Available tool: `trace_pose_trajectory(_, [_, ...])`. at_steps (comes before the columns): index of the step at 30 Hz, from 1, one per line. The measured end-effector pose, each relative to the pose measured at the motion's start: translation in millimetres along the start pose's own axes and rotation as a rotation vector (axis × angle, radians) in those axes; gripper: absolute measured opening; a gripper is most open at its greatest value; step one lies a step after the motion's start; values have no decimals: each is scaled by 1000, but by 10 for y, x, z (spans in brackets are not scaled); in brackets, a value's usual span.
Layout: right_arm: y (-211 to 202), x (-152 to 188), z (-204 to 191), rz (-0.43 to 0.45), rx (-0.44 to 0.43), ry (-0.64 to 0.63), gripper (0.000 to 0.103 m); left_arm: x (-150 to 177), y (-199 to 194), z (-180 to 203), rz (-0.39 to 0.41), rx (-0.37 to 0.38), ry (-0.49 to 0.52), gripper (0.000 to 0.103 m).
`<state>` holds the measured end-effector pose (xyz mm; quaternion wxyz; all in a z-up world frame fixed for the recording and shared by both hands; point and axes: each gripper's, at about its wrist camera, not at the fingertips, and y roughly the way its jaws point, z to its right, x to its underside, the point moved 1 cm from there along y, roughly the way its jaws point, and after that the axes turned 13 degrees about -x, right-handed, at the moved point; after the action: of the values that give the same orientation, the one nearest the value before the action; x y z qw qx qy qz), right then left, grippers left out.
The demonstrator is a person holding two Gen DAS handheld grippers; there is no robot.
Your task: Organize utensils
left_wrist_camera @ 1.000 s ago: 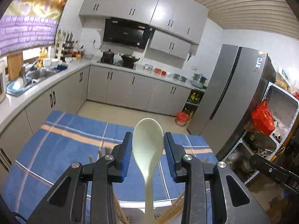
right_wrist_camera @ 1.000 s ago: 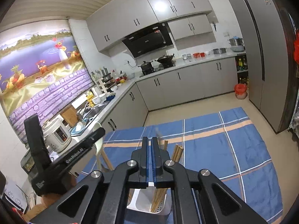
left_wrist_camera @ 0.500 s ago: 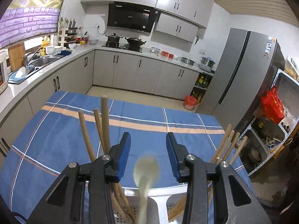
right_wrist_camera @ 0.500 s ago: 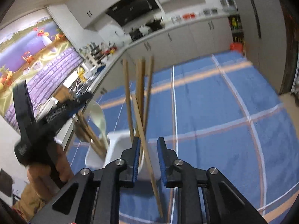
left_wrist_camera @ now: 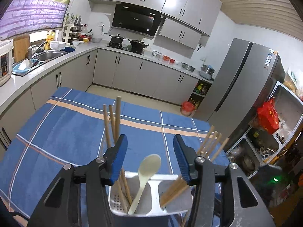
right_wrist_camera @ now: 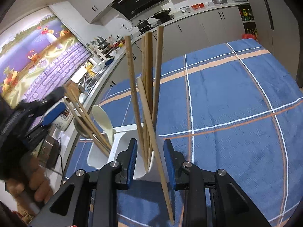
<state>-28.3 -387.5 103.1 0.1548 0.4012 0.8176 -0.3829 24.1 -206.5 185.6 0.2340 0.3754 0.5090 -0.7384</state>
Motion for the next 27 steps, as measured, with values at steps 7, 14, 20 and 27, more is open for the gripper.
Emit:
trace_pose_trajectory(7, [-42,66,0,-3,8,0,7,173,-213,-136,-1,-61,39,50])
trace_pose_trajectory(14, [-390,137,-159,47,6,-12,7,349,-274,-344,-81,-113,22,50])
trace_pose_trajectory(20, [-798,101,-432,124,4,-47,7,578,-347,-516,-138,-157,12,50])
trace_pose_trajectory(27, [-1212,-282,-936,352,-25,-130,7,692,-487,-635,-149,-194,0,50])
